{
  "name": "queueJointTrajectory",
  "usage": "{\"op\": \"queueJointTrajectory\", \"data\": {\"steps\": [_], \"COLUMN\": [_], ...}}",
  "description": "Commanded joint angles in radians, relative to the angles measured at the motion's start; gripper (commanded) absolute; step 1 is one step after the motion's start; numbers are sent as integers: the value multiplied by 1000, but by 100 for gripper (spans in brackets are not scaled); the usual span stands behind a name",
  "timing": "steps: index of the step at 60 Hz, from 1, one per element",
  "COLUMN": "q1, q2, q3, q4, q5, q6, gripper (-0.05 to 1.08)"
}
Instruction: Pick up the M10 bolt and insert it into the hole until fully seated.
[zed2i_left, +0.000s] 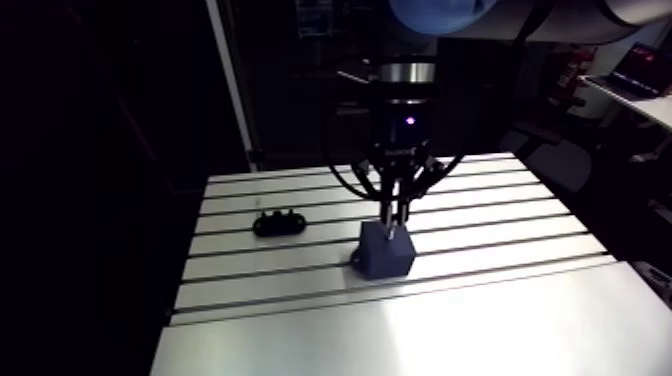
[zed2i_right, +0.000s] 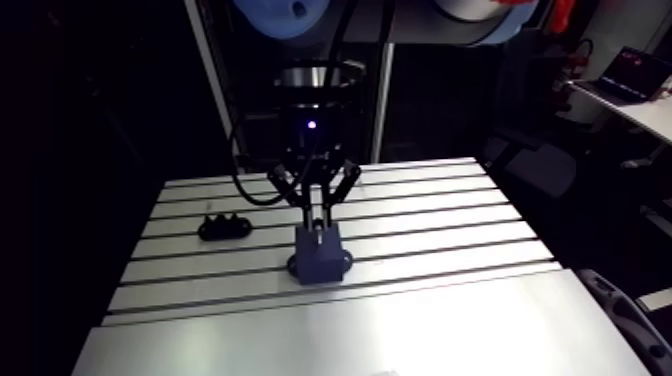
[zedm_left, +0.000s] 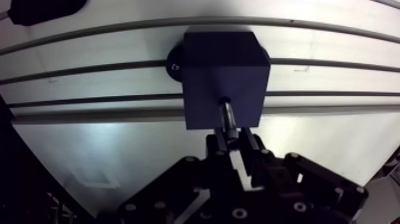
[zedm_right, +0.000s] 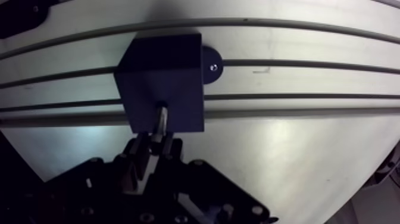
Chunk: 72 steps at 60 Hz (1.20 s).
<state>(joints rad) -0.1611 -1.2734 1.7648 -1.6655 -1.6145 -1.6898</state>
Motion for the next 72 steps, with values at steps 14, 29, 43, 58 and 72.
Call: {"op": "queueJointTrajectory", "data": {"steps": [14,29,43,58,72], "q1": [0,0,0,0,0], "q2": [0,0,0,1,1], "q3": [-1,-1,-1,-1,0], "q4": [-1,-6,-9,-10,-9], "q5": [0,2,2,2,2], "q6": [2,2,2,2,2], "gripper": [108,108,108,108,108]}}
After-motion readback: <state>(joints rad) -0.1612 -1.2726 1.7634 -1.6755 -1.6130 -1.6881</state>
